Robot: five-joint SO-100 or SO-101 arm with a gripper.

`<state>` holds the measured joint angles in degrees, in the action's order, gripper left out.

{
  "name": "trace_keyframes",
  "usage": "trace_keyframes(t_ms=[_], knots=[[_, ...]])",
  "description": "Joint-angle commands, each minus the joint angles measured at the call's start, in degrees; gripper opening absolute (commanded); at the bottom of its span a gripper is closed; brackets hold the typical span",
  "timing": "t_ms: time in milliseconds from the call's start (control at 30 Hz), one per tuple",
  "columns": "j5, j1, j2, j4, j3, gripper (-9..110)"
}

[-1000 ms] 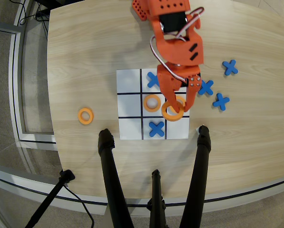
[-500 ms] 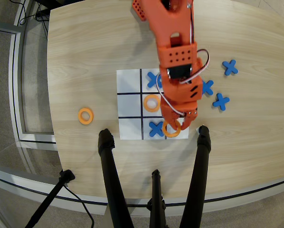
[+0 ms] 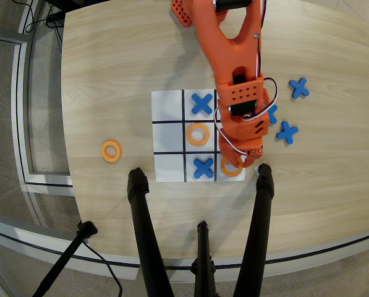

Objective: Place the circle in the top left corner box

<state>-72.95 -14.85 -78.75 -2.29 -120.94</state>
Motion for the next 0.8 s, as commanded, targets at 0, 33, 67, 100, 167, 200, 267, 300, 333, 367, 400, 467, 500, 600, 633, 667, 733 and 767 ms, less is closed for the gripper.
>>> trace_keyframes(t_ms=[0, 33, 67, 100, 167, 200, 267, 300, 333, 367, 400, 467, 500, 600, 633, 667, 733, 767], knots=[[0.4, -0.7, 0.8, -0.4, 3.4, 0], [0.4, -0.7, 1.3, -0.4, 4.0, 0], [0.4, -0.6, 1.8, -0.4, 4.7, 0], [0.4, -0.4, 2.2, -0.4, 5.2, 0], [0.3, 0.1, 2.5, -0.3, 5.5, 0], [0.1, 0.4, 2.5, -0.3, 5.5, 0], [-0.2, 0.8, 2.6, -0.3, 5.5, 0], [-0.4, 1.0, 2.6, -0.3, 5.6, 0], [-0.8, 1.2, 2.6, -0.3, 5.6, 0], [-1.0, 1.4, 2.5, -0.3, 5.6, 1], [-1.3, 1.6, 2.5, -0.3, 5.6, 3], [-1.9, 1.8, 2.4, -0.3, 5.4, 5], [-2.3, 1.9, 2.3, -0.3, 5.3, 6], [-2.6, 2.1, 1.9, -0.4, 4.7, 9], [-2.6, 2.1, 1.8, -0.4, 4.6, 9], [-2.6, 2.0, 1.7, -0.4, 4.4, 9], [-2.6, 1.9, 1.0, -0.4, 4.0, 9], [-2.6, 1.9, 0.4, -0.3, 3.6, 9]])
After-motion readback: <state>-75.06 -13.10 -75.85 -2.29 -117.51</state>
